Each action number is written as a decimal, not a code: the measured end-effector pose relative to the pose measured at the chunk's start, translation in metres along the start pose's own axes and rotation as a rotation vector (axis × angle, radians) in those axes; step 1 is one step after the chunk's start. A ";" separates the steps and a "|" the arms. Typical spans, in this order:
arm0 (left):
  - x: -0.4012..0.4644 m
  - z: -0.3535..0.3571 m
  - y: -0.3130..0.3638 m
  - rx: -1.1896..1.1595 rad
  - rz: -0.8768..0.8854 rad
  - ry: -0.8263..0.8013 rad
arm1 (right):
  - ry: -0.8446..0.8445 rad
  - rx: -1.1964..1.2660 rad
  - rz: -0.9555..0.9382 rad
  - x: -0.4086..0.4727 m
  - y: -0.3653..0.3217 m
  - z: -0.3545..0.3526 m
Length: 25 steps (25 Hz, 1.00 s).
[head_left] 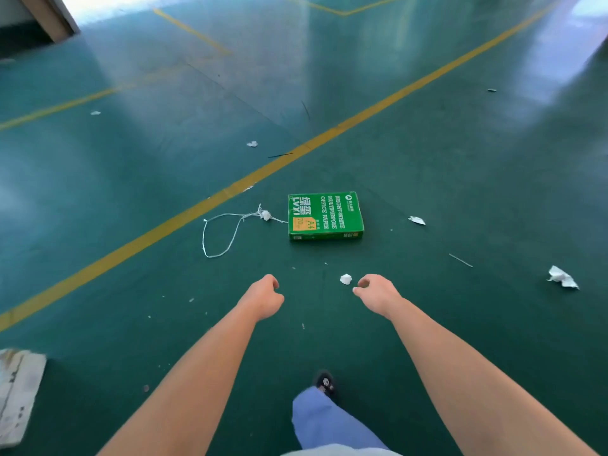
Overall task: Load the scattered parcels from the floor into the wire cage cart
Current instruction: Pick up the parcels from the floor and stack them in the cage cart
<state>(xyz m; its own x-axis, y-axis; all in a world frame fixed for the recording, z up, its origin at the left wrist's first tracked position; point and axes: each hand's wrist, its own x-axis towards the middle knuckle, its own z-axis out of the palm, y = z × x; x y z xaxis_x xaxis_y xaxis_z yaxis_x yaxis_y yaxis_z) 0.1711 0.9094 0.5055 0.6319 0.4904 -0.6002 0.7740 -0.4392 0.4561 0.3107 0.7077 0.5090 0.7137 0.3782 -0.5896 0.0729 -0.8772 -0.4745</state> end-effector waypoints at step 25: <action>0.588 -0.194 0.239 0.023 -0.184 -0.224 | -0.108 0.103 0.318 0.585 -0.153 -0.207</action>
<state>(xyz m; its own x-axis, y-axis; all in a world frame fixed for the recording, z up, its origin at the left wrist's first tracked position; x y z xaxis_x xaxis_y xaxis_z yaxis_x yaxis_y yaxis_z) 0.7358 1.2391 0.3895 0.4544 0.3859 -0.8029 0.8722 -0.3761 0.3129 0.8607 1.0019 0.3720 0.6108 0.1244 -0.7820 -0.2161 -0.9239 -0.3157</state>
